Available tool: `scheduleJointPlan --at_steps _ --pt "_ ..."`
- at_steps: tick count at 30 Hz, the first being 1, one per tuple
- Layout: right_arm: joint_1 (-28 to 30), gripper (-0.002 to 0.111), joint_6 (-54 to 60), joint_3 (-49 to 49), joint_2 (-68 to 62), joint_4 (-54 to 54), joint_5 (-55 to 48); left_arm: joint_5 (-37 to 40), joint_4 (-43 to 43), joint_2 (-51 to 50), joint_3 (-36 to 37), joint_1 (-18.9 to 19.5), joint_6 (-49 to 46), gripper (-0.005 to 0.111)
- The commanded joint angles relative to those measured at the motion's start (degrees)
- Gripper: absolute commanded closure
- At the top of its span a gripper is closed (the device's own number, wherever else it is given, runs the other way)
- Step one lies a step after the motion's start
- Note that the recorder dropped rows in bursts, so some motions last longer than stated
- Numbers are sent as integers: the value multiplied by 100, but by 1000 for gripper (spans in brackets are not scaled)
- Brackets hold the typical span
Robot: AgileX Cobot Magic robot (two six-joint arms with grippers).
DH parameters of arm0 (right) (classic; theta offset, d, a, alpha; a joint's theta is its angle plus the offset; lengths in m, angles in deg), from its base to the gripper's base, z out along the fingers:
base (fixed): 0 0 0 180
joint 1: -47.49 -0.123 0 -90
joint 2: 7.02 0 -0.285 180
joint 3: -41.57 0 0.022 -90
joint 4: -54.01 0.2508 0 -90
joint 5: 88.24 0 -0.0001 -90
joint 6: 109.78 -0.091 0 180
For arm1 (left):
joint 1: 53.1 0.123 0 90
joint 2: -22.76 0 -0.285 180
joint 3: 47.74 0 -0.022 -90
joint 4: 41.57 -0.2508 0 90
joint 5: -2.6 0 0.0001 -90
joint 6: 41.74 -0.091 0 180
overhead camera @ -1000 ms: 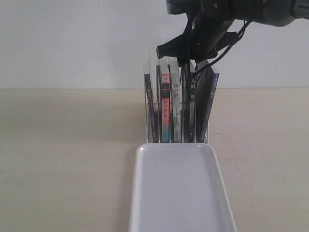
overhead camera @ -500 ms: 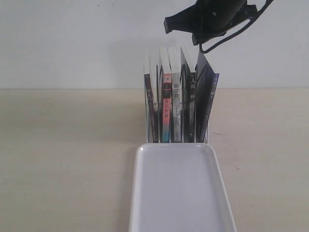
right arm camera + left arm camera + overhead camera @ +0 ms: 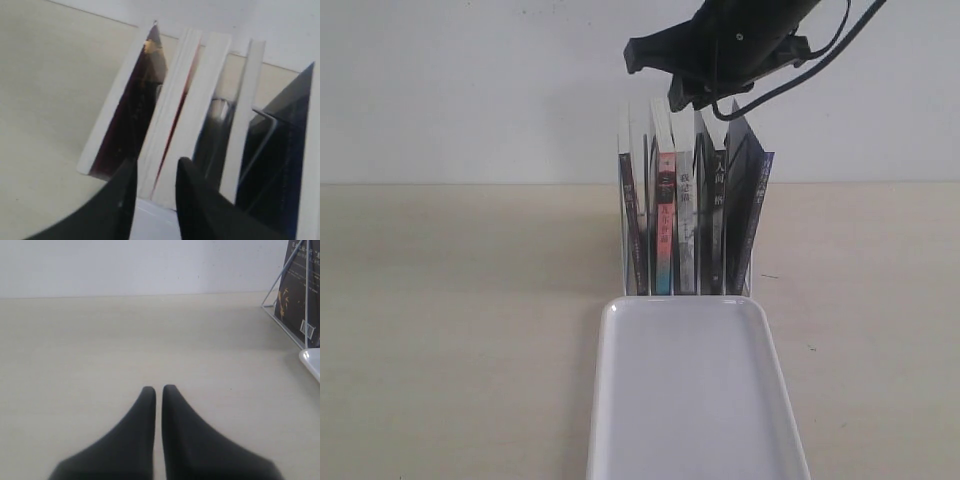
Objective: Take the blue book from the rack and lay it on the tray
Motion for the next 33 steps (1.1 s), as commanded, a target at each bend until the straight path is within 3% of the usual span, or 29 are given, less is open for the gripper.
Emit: scheduleJointPlan --at_steps 1,7,13,27,33 --pt "-6 72 303 -18 3 515 264 -81 -5 25 18 19 -36 103" --pt "-199 72 706 -18 -10 934 534 -81 -5 25 18 19 -36 103" --pt "-669 72 496 -18 -306 279 647 -81 -5 25 18 19 -36 103" --pt "-737 72 227 -660 -433 132 70 -81 -5 25 18 19 -36 103" --pt "-737 72 -236 -781 -467 -453 -183 -81 -5 25 18 19 -36 103"
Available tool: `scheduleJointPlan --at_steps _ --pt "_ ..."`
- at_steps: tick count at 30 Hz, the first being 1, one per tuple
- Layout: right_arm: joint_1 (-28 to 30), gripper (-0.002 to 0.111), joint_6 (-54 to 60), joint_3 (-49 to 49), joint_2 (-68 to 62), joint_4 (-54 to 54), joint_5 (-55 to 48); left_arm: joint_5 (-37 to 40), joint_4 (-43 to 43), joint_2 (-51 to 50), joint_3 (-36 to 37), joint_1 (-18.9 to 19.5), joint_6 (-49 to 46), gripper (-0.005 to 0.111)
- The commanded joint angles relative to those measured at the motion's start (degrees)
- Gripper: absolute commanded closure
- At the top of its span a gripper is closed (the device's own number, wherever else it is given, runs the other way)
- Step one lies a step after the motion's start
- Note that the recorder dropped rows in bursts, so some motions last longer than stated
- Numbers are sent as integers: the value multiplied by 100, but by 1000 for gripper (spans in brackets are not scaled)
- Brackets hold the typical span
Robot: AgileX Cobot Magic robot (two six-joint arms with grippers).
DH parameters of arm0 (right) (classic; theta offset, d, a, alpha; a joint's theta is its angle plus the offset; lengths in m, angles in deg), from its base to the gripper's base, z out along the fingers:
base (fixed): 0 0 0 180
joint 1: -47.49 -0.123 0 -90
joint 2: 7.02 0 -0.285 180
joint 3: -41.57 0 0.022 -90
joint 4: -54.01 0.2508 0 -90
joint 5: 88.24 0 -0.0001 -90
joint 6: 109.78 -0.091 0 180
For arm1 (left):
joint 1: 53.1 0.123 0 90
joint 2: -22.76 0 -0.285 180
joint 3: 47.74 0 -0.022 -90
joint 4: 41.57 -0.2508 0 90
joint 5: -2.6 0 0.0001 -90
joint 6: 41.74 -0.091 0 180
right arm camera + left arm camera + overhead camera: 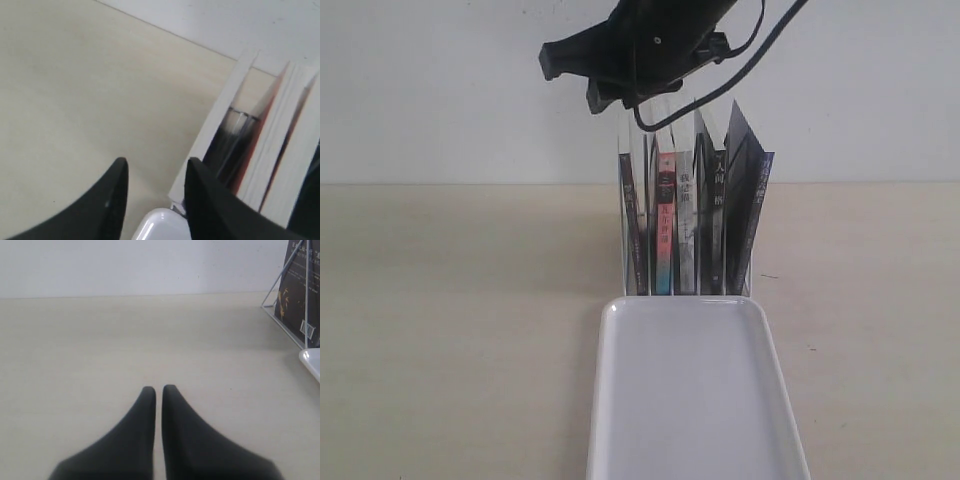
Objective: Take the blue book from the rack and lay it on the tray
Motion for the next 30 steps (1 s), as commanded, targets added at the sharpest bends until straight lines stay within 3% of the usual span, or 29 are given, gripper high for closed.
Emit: scheduleJointPlan --at_steps 1,10,15,16,21,30 --pt "-2 72 -248 -64 -44 -291 -159 -81 -5 25 18 19 -36 103" --pt "-31 71 -275 -64 -370 -305 -248 -81 -5 25 18 19 -36 103" --pt "-53 42 -275 -64 -467 -344 -162 -81 -5 25 18 19 -36 103" --pt "-53 40 -275 -64 -476 -344 -149 -81 -5 25 18 19 -36 103" --pt "-53 53 -421 -64 -476 -403 -44 -81 -5 25 18 19 -36 103" --pt "-53 54 -432 -64 -596 -424 26 -81 -5 25 18 19 -36 103"
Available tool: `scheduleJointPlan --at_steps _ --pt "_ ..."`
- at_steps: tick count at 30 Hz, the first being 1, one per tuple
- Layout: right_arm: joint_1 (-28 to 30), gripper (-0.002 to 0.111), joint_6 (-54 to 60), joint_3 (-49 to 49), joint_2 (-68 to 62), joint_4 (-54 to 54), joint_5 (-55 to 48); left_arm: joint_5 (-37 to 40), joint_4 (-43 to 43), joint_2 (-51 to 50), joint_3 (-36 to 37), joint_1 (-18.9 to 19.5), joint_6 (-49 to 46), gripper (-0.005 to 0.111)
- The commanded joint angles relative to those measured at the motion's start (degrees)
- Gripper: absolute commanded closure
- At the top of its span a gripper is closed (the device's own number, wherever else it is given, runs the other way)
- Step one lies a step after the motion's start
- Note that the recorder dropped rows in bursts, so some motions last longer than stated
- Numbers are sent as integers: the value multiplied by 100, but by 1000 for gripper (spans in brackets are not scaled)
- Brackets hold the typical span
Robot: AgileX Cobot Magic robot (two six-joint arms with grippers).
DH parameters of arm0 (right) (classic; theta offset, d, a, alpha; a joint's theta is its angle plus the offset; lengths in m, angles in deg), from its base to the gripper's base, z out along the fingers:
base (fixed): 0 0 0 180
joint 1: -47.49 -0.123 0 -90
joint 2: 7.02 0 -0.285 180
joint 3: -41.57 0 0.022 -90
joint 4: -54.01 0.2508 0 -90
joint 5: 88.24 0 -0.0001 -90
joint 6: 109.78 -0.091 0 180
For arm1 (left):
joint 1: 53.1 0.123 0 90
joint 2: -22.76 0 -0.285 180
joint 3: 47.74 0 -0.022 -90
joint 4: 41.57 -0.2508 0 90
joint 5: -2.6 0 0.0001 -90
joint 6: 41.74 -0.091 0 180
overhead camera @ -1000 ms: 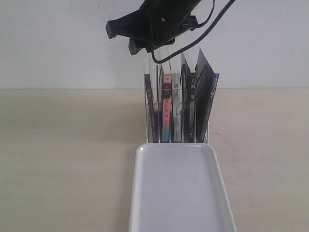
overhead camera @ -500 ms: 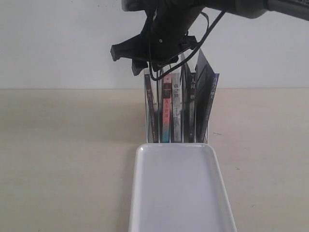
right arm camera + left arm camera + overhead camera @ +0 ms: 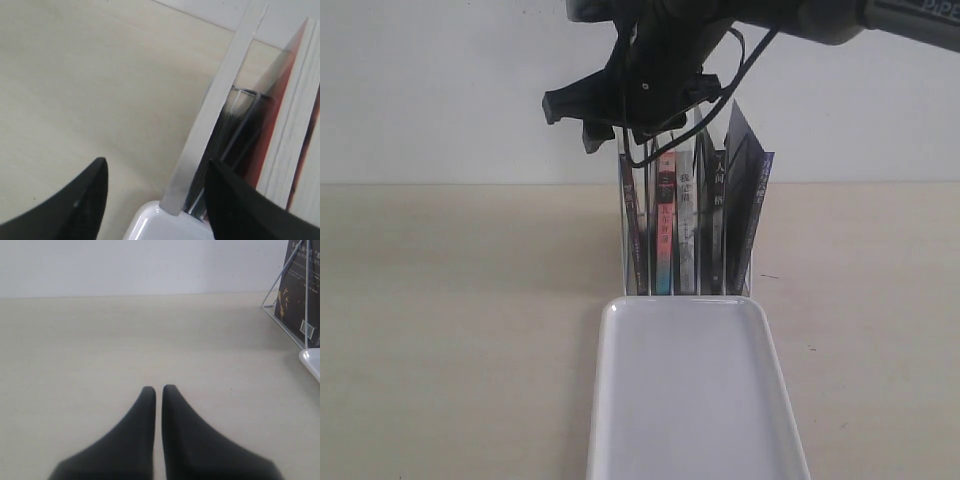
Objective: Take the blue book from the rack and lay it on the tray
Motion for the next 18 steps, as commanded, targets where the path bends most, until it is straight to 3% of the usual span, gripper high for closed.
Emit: scheduleJointPlan --at_steps 1,11,18 --pt "5 54 -34 -41 -156 -108 34 -81 -5 25 18 19 -36 103" --pt "5 56 -817 -41 -467 -513 24 -81 -5 25 18 19 -36 103" --pt "5 97 -851 -41 -467 -512 98 -81 -5 25 18 19 -36 103"
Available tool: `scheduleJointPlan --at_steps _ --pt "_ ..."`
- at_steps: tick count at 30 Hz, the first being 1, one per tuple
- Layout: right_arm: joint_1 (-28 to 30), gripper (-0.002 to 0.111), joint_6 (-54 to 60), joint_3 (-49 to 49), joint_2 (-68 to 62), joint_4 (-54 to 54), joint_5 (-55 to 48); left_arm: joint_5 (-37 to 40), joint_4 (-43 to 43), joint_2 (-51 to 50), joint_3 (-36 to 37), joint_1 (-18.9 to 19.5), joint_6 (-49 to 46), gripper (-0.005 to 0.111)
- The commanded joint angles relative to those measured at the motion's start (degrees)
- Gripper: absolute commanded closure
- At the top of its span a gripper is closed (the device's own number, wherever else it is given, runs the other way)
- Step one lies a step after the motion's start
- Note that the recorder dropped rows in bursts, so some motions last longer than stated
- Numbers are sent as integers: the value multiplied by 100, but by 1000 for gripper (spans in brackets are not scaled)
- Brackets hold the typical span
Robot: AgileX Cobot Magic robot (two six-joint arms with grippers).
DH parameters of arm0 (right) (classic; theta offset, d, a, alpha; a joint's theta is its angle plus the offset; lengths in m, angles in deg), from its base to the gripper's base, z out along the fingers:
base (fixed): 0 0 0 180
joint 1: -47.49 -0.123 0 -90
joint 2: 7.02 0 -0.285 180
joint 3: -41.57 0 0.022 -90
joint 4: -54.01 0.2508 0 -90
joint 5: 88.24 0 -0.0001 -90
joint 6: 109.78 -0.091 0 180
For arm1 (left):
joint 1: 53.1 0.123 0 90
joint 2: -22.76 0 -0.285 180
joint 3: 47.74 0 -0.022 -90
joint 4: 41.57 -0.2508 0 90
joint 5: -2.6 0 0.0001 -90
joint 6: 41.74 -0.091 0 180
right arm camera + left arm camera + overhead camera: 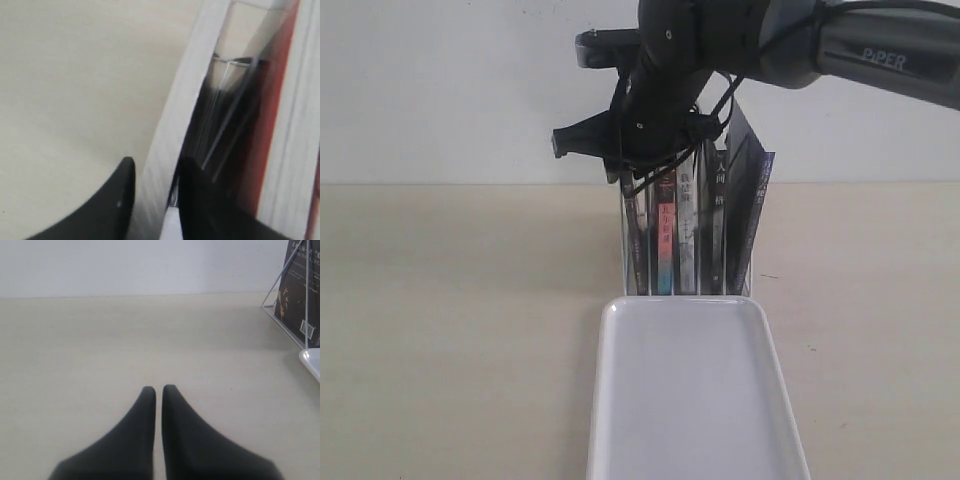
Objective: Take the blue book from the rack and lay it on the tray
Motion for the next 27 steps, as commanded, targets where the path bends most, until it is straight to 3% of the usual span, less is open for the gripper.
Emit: scheduleJointPlan --at_steps 1,4,19,27 --pt "5 102 -52 -41 7 -72 60 -81 -5 25 18 19 -36 103" --pt "5 109 -37 -41 7 -104 60 -81 -5 25 18 19 -36 103" --pt "5 109 -37 -1040 285 -539 -686 -81 -5 25 18 19 -36 103" --pt "5 109 -15 -1095 298 -539 -814 -81 -5 25 18 19 -36 103"
